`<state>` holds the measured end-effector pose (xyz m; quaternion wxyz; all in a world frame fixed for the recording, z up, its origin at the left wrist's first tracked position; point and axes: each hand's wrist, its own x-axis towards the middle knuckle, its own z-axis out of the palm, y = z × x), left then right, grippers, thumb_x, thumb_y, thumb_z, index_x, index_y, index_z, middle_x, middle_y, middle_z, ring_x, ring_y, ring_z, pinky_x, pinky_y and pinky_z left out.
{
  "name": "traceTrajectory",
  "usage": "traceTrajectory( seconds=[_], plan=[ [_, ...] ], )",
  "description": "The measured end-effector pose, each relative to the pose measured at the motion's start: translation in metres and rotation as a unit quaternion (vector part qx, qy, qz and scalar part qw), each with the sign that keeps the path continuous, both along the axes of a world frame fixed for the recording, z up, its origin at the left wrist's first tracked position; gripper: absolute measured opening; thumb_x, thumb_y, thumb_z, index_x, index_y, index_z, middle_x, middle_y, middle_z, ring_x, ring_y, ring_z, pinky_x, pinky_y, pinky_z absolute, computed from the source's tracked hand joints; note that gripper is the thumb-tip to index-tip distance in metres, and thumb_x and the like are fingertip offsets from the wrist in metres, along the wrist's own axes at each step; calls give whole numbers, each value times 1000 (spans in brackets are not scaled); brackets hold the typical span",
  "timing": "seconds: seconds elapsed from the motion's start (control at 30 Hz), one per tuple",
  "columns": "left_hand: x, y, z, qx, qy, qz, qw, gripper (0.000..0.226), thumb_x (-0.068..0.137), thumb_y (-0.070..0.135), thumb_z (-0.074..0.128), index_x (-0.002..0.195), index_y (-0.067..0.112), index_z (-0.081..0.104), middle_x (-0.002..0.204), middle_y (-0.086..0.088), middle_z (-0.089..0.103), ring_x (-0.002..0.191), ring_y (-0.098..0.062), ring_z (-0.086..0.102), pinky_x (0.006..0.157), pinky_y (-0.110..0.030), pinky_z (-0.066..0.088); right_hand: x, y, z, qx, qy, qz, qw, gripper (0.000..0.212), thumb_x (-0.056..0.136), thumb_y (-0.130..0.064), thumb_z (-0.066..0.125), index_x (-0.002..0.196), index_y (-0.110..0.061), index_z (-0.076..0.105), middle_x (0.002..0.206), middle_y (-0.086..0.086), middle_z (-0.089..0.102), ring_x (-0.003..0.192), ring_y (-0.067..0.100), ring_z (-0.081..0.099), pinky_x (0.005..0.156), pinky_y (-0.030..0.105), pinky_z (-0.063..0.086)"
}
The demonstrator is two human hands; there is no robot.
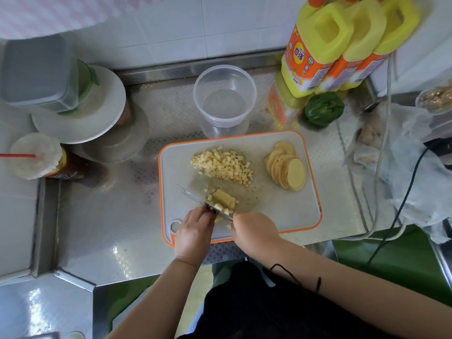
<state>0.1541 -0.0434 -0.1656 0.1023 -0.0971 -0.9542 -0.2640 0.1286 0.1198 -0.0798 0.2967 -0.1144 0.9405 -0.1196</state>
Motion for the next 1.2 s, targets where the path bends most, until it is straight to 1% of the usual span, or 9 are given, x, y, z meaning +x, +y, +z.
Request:
traceTrajectory(
  seconds=[0.07,0.23,0.33,0.47,0.57,0.67,0.83,1.03,1.2],
  plan=[
    [-1,0,-1,0,3,-1,1000,9,85,9,64,87,6,73,91,-5,66,79,-25,62,60,-31,50,-1,-1,-2,10,-12,-4,1000,15,95,-12,46,102,-9,59,65,-3,37,71,25,49,62,30,36],
    [-1,2,-3,-5,-9,-5,1000,12,81,4,68,91,8,74,92,-6,67,80,-25,64,63,-32,53,-4,-11,-13,13,-24,-24,999,15,94,-12,48,99,-9,62,83,8,61,77,31,61,59,31,38],
    [-3,-2,-3,-6,-6,-11,1000,12,79,2,70,90,8,74,92,-6,67,79,-24,65,64,-31,54,-8,-13,-20,-4,-33,-45,998,14,96,-16,48,95,-10,61,79,6,59,71,30,58,58,32,41],
    [-3,-4,-1,-9,0,-18,1000,9,80,3,70,87,7,74,91,-7,67,80,-23,65,71,-24,48,-19,-5,-20,-29,-89,-101,990,20,96,-26,49,98,-10,60,88,8,61,84,30,60,69,34,48],
    [-1,-6,-1,-10,-14,3,1000,6,81,5,69,85,9,73,90,-6,67,76,-23,66,64,-26,48,-20,-1,-13,-41,-79,-107,990,29,99,-32,44,102,-8,58,78,5,53,78,26,55,66,32,43],
    [0,-9,-4,-20,-20,12,1000,8,84,8,64,84,9,72,87,-5,66,72,-25,65,57,-32,50,-13,-3,-5,-35,-54,-79,995,29,101,-31,41,104,-7,57,68,-1,41,77,25,53,65,31,38],
    [1,-9,-7,-13,-31,7,999,20,91,15,54,88,7,72,83,-5,66,69,-25,63,56,-33,50,-6,-10,-1,-31,-46,-55,997,27,101,-27,41,107,-7,58,97,12,62,91,32,60,69,33,42],
    [-1,-10,-7,-1,-24,4,1000,25,92,18,51,85,8,73,83,-3,67,66,-22,62,56,-26,45,-5,-19,-13,-6,-44,-47,998,17,97,-12,47,107,-5,58,96,12,63,89,32,62,64,31,39],
    [-1,-11,-8,-6,-25,10,1000,25,93,20,51,86,9,73,83,-1,67,66,-19,62,59,-19,36,0,-24,-24,6,-33,-43,999,22,95,-11,49,115,-2,52,94,12,65,85,33,64,60,32,41]
  ],
)
